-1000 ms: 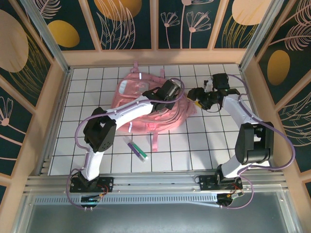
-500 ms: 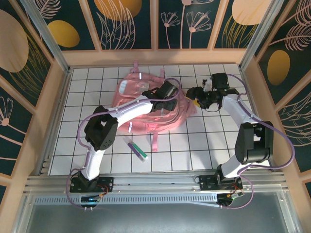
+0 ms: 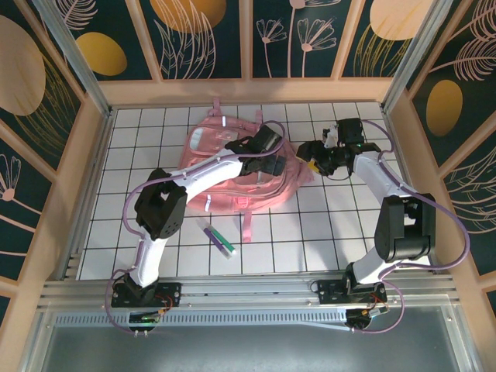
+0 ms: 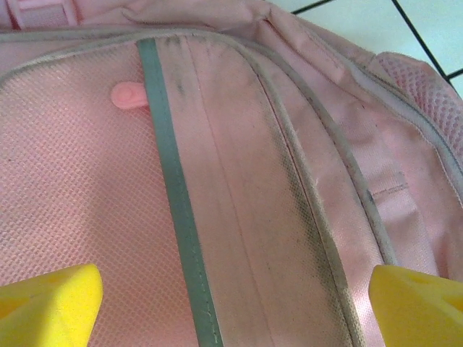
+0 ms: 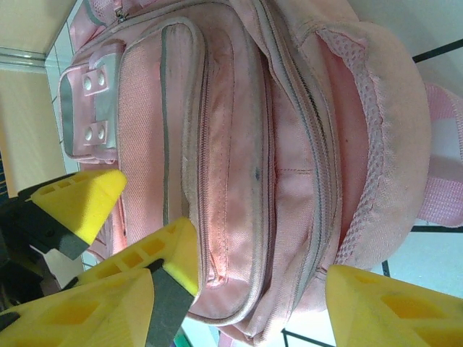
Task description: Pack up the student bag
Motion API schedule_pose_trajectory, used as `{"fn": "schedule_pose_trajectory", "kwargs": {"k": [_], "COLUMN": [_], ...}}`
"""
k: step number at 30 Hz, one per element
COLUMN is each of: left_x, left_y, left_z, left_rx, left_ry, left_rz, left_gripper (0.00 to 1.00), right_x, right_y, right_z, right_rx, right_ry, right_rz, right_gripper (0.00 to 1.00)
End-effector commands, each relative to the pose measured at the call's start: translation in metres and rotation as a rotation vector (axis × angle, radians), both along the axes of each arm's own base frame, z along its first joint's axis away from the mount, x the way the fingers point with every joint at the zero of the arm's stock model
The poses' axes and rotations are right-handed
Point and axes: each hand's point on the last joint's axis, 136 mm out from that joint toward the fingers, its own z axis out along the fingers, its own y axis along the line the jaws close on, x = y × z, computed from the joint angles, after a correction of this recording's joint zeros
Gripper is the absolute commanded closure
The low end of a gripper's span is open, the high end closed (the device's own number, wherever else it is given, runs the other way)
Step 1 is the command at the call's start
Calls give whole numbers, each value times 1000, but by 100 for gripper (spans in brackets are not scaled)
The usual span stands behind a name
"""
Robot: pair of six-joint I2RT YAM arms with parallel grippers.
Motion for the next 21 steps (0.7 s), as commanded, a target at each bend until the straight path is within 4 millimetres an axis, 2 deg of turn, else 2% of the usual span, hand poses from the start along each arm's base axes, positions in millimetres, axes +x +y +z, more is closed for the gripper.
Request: {"fn": "schedule_pose_trajectory", "kwargs": {"k": [1, 5, 8, 9, 10, 12, 13, 15, 17, 18, 19, 21], "left_x": [-4, -3, -4, -2, 2, 7, 7, 6, 3, 2, 0, -2], "left_y": [2, 6, 0, 3, 9, 16, 17, 12, 7, 6, 7, 11], "left_z": [-19, -22, -17, -17, -16, -12, -9, 2, 11, 14, 15, 20], "left_rx": [34, 109, 121, 133, 153, 175, 168, 126, 86, 76, 76, 77], "left_ry": [65, 42, 25, 16, -2, -32, -39, -49, -44, -43, -40, -40], "left_rz": [2, -5, -26, -8, 21, 64, 71, 63, 41, 35, 28, 25], "left_gripper": [6, 1, 1, 4, 14, 42, 52, 71, 85, 96, 100, 100], "right_x": [-4, -3, -3, -2, -2, -1, -2, -2, -3, -3, -4, -5], "right_y": [3, 3, 4, 4, 5, 5, 5, 4, 4, 5, 6, 9], "right_z": [8, 6, 4, 3, 2, 3, 3, 3, 2, 1, 1, -1], "right_rx": [11, 15, 16, 18, 19, 19, 19, 16, 9, 6, 3, -6], "right_ry": [-32, -29, -24, -21, -20, -22, -22, -22, -20, -18, -19, -17], "right_rz": [14, 11, 13, 12, 14, 14, 15, 17, 19, 23, 25, 36], "right_gripper": [36, 35, 35, 35, 35, 35, 36, 36, 36, 36, 36, 36]}}
